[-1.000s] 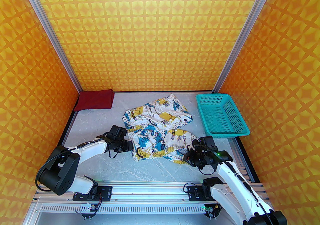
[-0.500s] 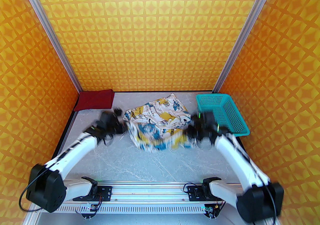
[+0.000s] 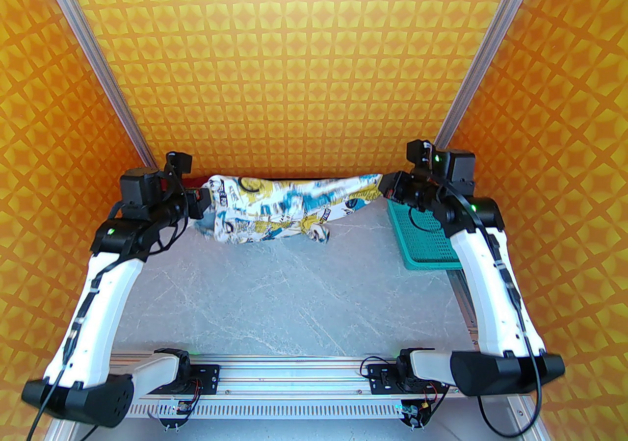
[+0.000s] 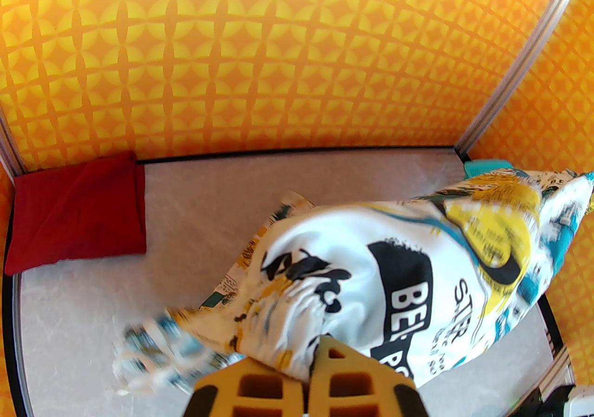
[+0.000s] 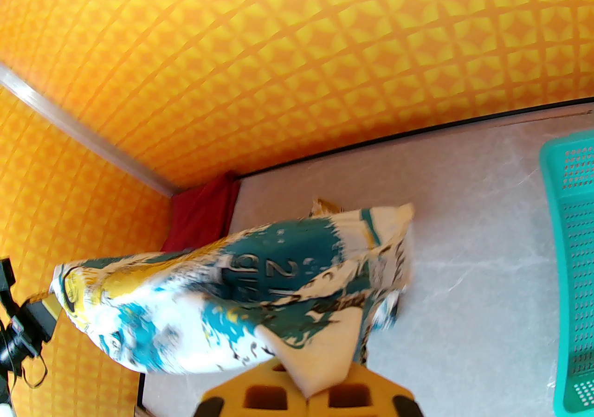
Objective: Fold and stack the mixed laundry pile
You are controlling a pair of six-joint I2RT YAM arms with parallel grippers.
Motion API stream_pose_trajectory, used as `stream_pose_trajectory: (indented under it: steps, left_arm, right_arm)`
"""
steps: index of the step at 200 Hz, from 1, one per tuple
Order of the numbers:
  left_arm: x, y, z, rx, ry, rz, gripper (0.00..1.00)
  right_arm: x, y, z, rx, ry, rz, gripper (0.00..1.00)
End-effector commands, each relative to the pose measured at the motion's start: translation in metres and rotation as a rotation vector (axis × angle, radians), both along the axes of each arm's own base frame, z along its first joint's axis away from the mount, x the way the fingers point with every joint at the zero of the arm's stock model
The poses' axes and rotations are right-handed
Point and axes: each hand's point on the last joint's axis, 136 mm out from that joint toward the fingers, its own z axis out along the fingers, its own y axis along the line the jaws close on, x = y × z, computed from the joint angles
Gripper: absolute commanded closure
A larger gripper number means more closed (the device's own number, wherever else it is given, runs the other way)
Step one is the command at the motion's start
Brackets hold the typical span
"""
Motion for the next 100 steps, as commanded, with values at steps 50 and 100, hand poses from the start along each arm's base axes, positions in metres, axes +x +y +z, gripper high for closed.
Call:
stream_pose_trajectory:
  steps: [50, 100]
  left_arm:
    - [0.056, -0.011, 0.016, -0.052, -0.036, -0.022, 1.00]
    - [0.120, -0.016, 0.125, -0.110, -0.310, -0.025, 1.00]
  right_arm:
    - [0.050, 0.009, 0.012, 0.071, -0.079, 0.029, 1.00]
    - [0.127, 0.008, 0.088, 0.147, -0.247, 0.017, 1.00]
